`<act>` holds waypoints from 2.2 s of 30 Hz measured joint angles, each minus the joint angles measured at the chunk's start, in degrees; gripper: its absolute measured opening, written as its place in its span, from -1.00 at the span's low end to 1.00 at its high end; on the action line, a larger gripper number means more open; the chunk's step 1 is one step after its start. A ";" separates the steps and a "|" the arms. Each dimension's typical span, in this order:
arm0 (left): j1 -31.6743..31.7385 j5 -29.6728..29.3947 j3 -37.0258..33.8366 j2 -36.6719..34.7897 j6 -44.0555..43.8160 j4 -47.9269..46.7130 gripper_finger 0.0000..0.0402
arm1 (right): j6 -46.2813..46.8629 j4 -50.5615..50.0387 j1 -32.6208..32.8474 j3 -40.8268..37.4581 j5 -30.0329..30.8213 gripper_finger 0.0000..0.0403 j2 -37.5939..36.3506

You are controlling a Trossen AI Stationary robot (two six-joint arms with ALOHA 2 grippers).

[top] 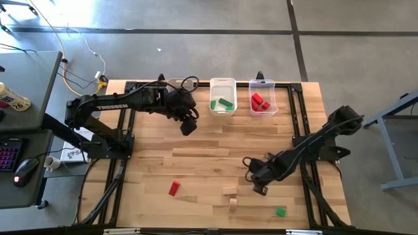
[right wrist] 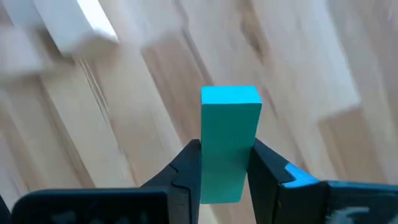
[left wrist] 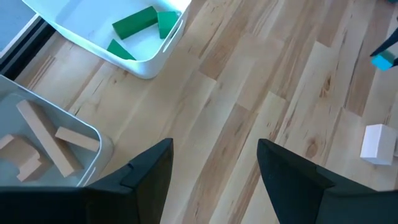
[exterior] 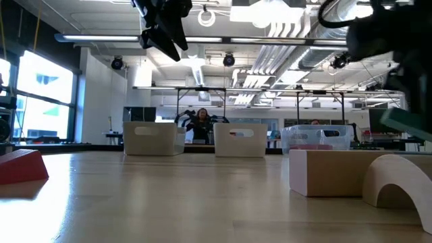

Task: Sort & place blocks by color
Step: Put the green block into the white bin

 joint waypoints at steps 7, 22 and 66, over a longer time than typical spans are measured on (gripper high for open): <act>-0.52 -0.63 0.00 0.02 -0.10 0.02 0.09 | -7.93 8.02 -6.70 0.02 2.01 -0.64 -0.49; -0.67 -0.80 0.00 0.02 -0.22 0.09 0.09 | -23.74 27.30 -23.28 0.09 2.72 -0.64 -0.57; -0.67 -1.00 -0.02 0.02 -0.04 0.20 0.09 | -38.50 42.25 -58.93 0.15 0.48 -0.64 7.49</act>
